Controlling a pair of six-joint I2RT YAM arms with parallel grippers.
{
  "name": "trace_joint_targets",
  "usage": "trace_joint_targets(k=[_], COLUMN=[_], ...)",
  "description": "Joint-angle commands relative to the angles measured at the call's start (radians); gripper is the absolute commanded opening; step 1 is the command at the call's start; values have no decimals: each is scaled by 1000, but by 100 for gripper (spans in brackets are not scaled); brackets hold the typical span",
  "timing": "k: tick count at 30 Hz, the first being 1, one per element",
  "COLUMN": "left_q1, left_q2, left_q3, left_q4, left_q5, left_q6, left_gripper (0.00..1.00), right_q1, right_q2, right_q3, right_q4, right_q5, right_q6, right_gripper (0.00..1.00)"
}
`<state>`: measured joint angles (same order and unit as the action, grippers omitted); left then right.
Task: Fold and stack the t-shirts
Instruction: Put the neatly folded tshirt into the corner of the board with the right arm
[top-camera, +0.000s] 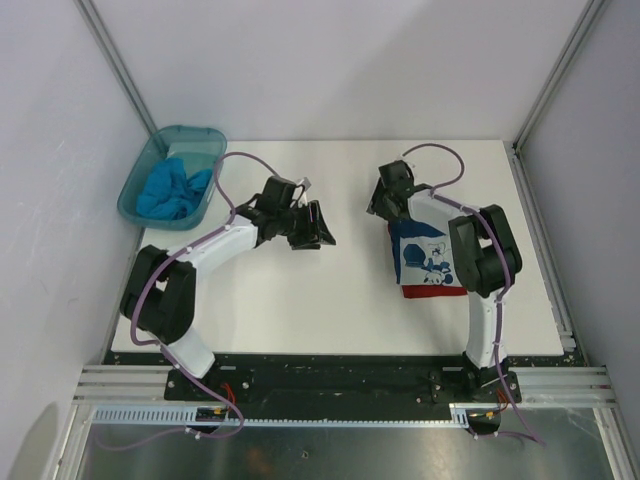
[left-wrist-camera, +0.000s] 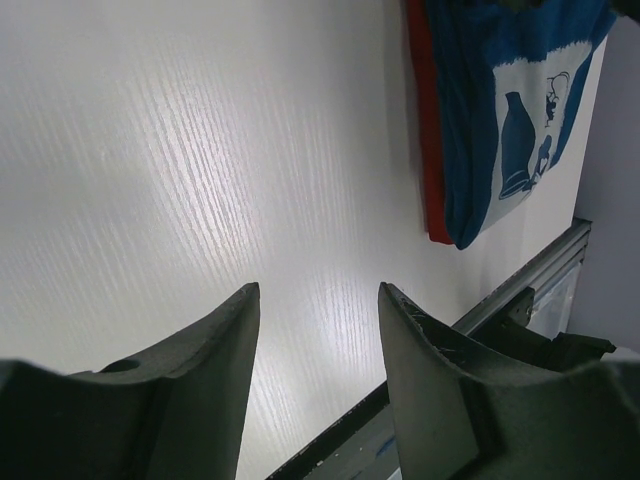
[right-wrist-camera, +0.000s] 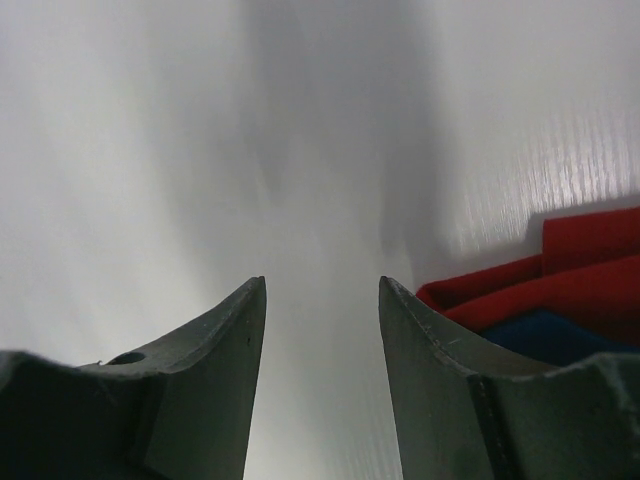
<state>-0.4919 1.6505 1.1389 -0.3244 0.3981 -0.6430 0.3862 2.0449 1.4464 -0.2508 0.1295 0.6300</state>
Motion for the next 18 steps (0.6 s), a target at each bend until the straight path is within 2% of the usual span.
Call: trace_joint_targets(k=[1,8,18], left_q1=[9,10,10], left_q2=[-27,-18,-23], left_q3=[3,0,-11], left_q4=[16,17,16], left_q5=[29,34,33], left_q6=[35,33,34], left_gripper=[55,55,55], right_q1=[-8,-40,-117], right_q2=[15,-34,-199], right_q3=[36,-76,-318], right_q4=[-71,-86,-57], right_q5=[18,-11,-55], right_q6=[41,65,37], right_gripper=[53,52,52])
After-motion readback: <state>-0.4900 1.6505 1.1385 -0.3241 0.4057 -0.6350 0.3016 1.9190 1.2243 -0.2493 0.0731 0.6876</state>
